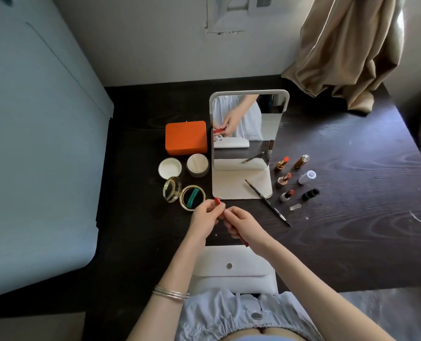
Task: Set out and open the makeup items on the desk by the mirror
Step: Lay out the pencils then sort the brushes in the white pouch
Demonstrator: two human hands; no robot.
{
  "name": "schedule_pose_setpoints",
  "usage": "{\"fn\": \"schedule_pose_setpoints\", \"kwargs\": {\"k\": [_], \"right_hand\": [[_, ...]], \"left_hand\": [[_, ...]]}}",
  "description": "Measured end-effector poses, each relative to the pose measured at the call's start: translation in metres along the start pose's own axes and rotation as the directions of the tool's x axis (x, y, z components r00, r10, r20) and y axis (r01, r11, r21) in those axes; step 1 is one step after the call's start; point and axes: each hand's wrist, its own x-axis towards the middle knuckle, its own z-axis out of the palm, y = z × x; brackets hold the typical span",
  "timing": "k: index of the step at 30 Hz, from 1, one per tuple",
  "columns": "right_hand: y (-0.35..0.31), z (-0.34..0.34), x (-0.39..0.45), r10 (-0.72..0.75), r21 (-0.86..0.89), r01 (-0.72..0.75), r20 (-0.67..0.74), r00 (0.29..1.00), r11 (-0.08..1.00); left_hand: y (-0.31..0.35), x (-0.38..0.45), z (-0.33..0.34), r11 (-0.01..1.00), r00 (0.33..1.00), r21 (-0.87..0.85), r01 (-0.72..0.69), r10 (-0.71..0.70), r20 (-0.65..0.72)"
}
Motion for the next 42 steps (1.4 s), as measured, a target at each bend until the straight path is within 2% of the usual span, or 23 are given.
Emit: {"fn": "schedule_pose_setpoints", "kwargs": {"k": [5, 11, 13, 15, 18, 21, 23, 25, 28, 31, 32, 34, 37, 40, 42], "right_hand": [[0.0, -0.003, -0.001, 0.043, 0.239, -0.057, 0.066, 0.997, 0.969], [-0.003, 0.001, 0.004, -0.009, 0.352, 0.021, -0.034, 0.999, 0.936], [-0.004, 0.001, 0.006, -0.027, 0.348, 0.054, -0.083, 0.996, 0.936], [-0.006, 0.003, 0.005, -0.032, 0.263, 0.072, -0.153, 0.988, 0.962], [-0.008, 0.012, 0.002, -0.055, 0.01, 0.061, -0.316, 0.947, 0.998], [-0.006, 0.019, 0.001, -0.178, -0.246, 0.073, -0.437, 0.882, 0.967], [-0.006, 0.014, 0.0, -0.246, -0.345, 0.078, -0.476, 0.844, 0.935], [-0.009, 0.003, 0.001, -0.189, -0.264, 0.071, -0.452, 0.872, 0.962], [-0.016, -0.003, 0.004, -0.024, -0.015, 0.02, -0.356, 0.934, 1.0], [-0.016, -0.003, 0.009, -0.024, -0.022, 0.017, -0.331, 0.943, 1.0], [-0.016, -0.004, 0.009, -0.028, -0.023, 0.022, -0.316, 0.948, 1.0], [-0.013, -0.006, 0.009, -0.011, 0.108, 0.036, -0.229, 0.973, 0.993], [-0.01, -0.005, 0.005, -0.019, 0.233, 0.045, -0.111, 0.994, 0.971], [-0.006, 0.004, 0.007, -0.019, 0.243, 0.054, -0.146, 0.989, 0.969], [-0.004, 0.01, 0.011, 0.008, 0.217, 0.037, -0.204, 0.979, 0.975]], "left_hand": [[-0.001, 0.002, 0.003, 0.99, 0.994, -0.13, 0.059, -0.047, 0.097], [0.001, 0.0, 0.007, 0.948, 0.981, -0.278, 0.156, -0.115, 0.157], [0.0, -0.002, 0.008, 0.942, 0.956, -0.246, 0.229, -0.17, 0.24], [-0.002, -0.002, 0.006, 0.958, 0.936, -0.151, 0.242, -0.19, 0.296], [-0.001, -0.003, 0.005, 0.959, 0.933, -0.161, 0.235, -0.176, 0.313], [0.001, -0.002, 0.007, 0.973, 0.941, -0.083, 0.214, -0.183, 0.283], [0.0, -0.002, 0.006, 0.978, 0.947, -0.061, 0.198, -0.175, 0.27], [0.0, -0.002, 0.002, 0.984, 0.948, -0.067, 0.164, -0.139, 0.285], [0.0, -0.003, 0.005, 0.998, 0.948, 0.059, 0.025, -0.043, 0.316], [0.001, -0.005, 0.014, 0.982, 0.953, 0.185, -0.035, -0.023, 0.301], [0.002, -0.005, 0.014, 0.981, 0.953, 0.195, -0.021, -0.039, 0.301], [0.004, -0.004, 0.009, 0.984, 0.937, 0.175, 0.016, -0.076, 0.342], [0.007, -0.003, -0.004, 0.991, 0.879, 0.082, 0.103, -0.129, 0.458], [0.008, -0.001, -0.011, 0.965, 0.834, -0.033, 0.259, -0.207, 0.511], [0.008, 0.0, -0.012, 0.906, 0.796, -0.116, 0.407, -0.29, 0.531]]}}
